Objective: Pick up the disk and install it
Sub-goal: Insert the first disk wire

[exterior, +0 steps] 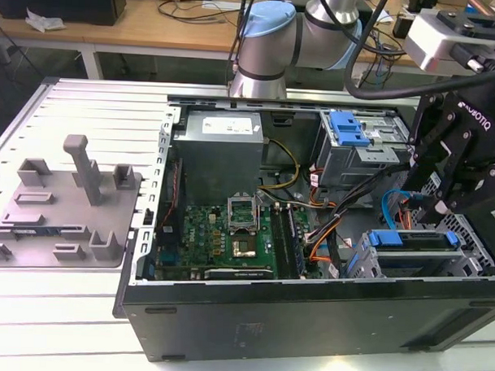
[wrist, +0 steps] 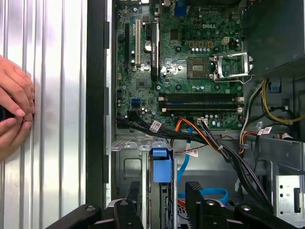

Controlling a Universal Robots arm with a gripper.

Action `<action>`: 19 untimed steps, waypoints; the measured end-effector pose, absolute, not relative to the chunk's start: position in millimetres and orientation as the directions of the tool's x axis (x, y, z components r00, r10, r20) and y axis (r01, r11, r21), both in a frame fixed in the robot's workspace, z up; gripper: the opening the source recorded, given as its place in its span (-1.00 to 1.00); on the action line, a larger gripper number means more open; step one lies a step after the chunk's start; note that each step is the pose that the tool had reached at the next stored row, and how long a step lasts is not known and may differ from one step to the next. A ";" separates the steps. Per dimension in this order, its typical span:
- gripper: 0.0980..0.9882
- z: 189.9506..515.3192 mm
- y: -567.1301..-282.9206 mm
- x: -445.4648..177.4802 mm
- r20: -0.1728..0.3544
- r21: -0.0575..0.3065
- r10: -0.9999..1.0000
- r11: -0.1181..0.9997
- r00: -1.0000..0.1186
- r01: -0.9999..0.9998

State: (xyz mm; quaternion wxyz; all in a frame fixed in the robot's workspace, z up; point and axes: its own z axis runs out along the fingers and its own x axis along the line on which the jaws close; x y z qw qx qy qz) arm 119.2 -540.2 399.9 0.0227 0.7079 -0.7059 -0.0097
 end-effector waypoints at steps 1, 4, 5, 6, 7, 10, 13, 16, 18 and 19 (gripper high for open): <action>-0.09 399.8 -540.1 119.2 0.019 0.046 -1.000 -0.002 0.003 -0.999; -0.09 399.7 -527.6 119.2 0.073 0.046 -0.997 0.000 0.003 -0.999; -0.09 399.9 -524.4 119.2 0.083 0.046 -0.997 0.001 0.003 -0.999; -0.09 399.9 -522.6 119.1 0.088 0.046 -0.996 0.001 0.003 -0.999; -0.09 399.7 -518.4 118.9 0.096 0.046 -0.995 0.001 0.003 -0.999; -0.09 399.8 -497.9 118.9 0.114 0.046 -0.993 0.002 0.003 -0.999; -0.09 399.1 -485.3 121.0 0.115 0.046 -0.993 0.003 0.003 -0.999; -0.09 397.8 -477.8 126.4 0.116 0.042 -0.993 0.002 0.002 -0.999; -0.09 397.7 -470.3 126.7 0.121 0.005 -0.993 0.003 -0.002 -1.000; -0.09 397.7 -467.6 126.8 0.125 -0.018 -0.992 0.003 -0.005 -1.000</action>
